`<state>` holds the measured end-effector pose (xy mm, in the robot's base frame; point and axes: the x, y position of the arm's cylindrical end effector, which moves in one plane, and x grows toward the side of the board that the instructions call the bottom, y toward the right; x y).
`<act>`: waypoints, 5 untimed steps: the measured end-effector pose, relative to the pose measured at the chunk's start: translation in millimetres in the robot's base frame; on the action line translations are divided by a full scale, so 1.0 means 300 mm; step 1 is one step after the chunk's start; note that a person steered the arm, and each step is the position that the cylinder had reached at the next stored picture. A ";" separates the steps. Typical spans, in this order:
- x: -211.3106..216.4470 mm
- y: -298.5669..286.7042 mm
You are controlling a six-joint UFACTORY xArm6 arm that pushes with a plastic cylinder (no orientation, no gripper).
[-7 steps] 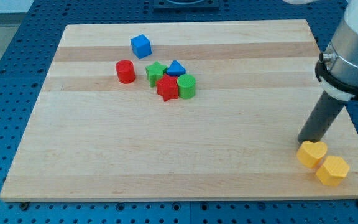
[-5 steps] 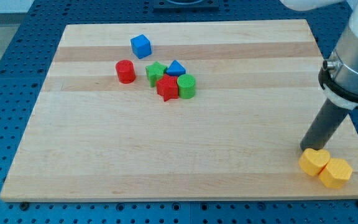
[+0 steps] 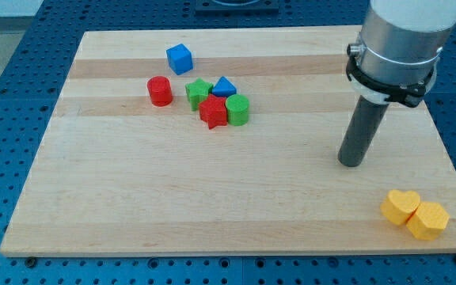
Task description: Separate the red star along with the green circle from the group of blocks
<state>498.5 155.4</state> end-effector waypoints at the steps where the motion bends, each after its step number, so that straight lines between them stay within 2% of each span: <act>1: 0.000 -0.081; 2: -0.018 -0.148; 3: -0.120 -0.159; 5: -0.151 -0.312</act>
<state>453.2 61.8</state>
